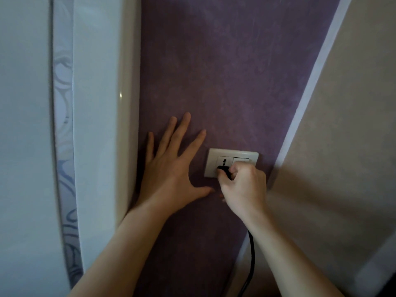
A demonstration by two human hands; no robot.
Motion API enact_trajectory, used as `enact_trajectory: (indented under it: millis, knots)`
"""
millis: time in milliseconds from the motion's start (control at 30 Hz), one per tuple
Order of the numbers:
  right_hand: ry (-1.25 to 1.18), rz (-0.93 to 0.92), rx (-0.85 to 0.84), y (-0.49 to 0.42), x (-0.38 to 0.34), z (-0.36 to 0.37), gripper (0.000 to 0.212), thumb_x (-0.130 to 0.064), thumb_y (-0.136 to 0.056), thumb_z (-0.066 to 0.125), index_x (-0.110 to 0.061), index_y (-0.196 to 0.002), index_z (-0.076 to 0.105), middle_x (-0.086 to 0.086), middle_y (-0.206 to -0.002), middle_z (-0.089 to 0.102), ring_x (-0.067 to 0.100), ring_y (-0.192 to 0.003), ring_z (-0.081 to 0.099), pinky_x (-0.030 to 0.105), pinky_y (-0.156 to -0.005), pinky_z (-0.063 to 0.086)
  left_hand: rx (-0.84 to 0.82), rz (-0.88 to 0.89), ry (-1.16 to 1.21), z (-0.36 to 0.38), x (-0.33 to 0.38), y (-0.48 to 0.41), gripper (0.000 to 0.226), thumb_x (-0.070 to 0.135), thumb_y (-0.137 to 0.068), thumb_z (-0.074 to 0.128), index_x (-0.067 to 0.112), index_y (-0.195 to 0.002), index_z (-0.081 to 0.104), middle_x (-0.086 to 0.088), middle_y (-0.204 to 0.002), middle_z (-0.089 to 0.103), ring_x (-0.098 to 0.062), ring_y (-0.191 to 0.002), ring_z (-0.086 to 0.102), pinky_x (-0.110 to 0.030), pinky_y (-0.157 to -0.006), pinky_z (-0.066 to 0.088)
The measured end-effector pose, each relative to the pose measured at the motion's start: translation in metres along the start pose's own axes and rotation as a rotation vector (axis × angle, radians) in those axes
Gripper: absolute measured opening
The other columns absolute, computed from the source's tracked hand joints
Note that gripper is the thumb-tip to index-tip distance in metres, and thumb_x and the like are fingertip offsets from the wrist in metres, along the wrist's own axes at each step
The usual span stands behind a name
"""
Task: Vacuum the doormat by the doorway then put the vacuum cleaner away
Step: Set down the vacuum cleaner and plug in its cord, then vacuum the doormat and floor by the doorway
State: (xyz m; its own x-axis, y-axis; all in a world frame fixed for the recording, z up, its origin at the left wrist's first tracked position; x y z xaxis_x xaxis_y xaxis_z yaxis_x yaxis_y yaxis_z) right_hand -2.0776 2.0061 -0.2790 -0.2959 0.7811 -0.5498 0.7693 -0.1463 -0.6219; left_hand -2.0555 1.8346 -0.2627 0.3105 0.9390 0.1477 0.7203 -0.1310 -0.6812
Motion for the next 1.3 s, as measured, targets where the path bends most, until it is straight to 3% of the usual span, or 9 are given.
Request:
enact_trajectory:
  millis: [167,267,333,433,633,833,967,1100,1300]
  knots:
    - [0.018,0.005,-0.023,0.0,-0.006,-0.001,0.044,-0.031,-0.089,0.07,-0.01,-0.059,0.045,0.005,-0.052,0.063,0.026,-0.056,0.066,0.036,-0.062,0.053,-0.001,-0.003,-0.018,0.001,0.0,-0.001,0.124,0.076,-0.057,0.072,0.041,-0.158,0.009,0.007,-0.166,-0.021,-0.015,-0.152,-0.023,-0.057,-0.121,-0.006]
    - [0.0,0.035,-0.066,0.001,-0.008,-0.006,0.046,-0.031,-0.091,0.069,-0.016,-0.059,0.04,-0.001,-0.056,0.057,0.022,-0.057,0.059,0.035,-0.06,0.039,-0.025,-0.003,-0.049,-0.004,0.006,0.0,0.126,0.079,-0.057,0.071,0.041,-0.158,0.007,0.006,-0.165,-0.023,-0.016,-0.151,-0.024,-0.057,-0.122,-0.004]
    - [-0.009,0.055,-0.164,-0.002,-0.005,-0.014,0.046,-0.034,-0.092,0.069,-0.014,-0.059,0.045,-0.004,-0.057,0.05,0.021,-0.059,0.052,0.033,-0.06,0.029,-0.048,-0.007,-0.052,-0.011,0.01,0.003,0.127,0.082,-0.056,0.069,0.041,-0.158,0.005,0.005,-0.166,-0.022,-0.017,-0.152,-0.023,-0.058,-0.122,-0.002]
    - [-0.134,0.054,-0.278,-0.005,0.01,-0.034,0.041,-0.047,-0.091,0.069,-0.015,-0.065,0.063,-0.007,-0.06,0.06,0.014,-0.066,0.059,0.032,-0.058,0.035,-0.03,-0.023,0.023,-0.021,0.024,0.004,0.123,0.092,-0.056,0.053,0.041,-0.158,0.006,0.005,-0.169,-0.009,-0.015,-0.154,-0.014,-0.055,-0.123,0.002]
    - [-0.322,0.044,-0.188,0.01,0.1,-0.088,0.004,-0.027,-0.088,0.077,-0.026,-0.087,0.073,-0.009,-0.081,0.074,0.009,-0.079,0.069,0.031,-0.076,0.053,0.091,0.093,0.232,-0.011,0.093,-0.005,0.082,0.074,-0.082,0.045,0.032,-0.152,0.038,0.006,-0.16,0.034,-0.019,-0.149,0.028,-0.056,-0.119,0.025]
    - [-0.27,0.0,-0.021,-0.034,0.154,-0.164,0.022,-0.024,-0.086,0.077,-0.023,-0.108,0.074,-0.014,-0.104,0.074,-0.001,-0.101,0.066,0.015,-0.092,0.048,0.155,0.375,0.273,0.023,0.198,-0.087,0.066,0.059,-0.086,0.056,0.02,-0.14,0.055,0.0,-0.145,0.055,-0.032,-0.133,0.049,-0.051,-0.112,0.036]
    - [-0.181,0.064,-0.011,-0.079,0.151,-0.233,0.032,-0.033,-0.084,0.075,-0.026,-0.115,0.07,-0.016,-0.114,0.071,0.0,-0.11,0.063,0.016,-0.097,0.046,0.208,0.201,0.246,-0.013,0.236,-0.125,0.056,0.054,-0.087,0.056,0.022,-0.133,0.061,0.004,-0.141,0.057,-0.033,-0.121,0.049,-0.045,-0.094,0.04]
    - [-0.135,0.078,-0.049,-0.134,0.114,-0.304,0.035,-0.029,-0.089,0.076,-0.028,-0.123,0.066,-0.018,-0.119,0.066,-0.003,-0.114,0.059,0.009,-0.097,0.041,0.079,0.187,0.319,-0.069,0.268,-0.162,0.056,0.047,-0.086,0.056,0.02,-0.134,0.06,0.0,-0.14,0.057,-0.025,-0.124,0.051,-0.043,-0.091,0.044]
    - [-0.18,0.154,-0.055,-0.198,0.019,-0.409,0.048,-0.047,-0.085,0.066,-0.02,-0.124,0.067,-0.012,-0.119,0.066,-0.001,-0.115,0.059,0.009,-0.096,0.041,-0.172,0.316,0.497,-0.169,0.322,-0.256,0.06,0.044,-0.088,0.059,0.015,-0.141,0.054,-0.006,-0.144,0.054,-0.024,-0.13,0.052,-0.048,-0.101,0.05]
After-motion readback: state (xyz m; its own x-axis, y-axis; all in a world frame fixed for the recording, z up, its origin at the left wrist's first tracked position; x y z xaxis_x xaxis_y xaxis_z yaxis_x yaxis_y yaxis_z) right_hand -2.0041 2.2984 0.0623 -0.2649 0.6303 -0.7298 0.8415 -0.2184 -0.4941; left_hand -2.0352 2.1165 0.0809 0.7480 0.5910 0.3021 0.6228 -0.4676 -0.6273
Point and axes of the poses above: each hand's wrist, its own y-axis away from the middle knuckle, its own z-axis out of the palm, x = y × z, the point moved 4 cm from there along -y, towards the middle knuckle
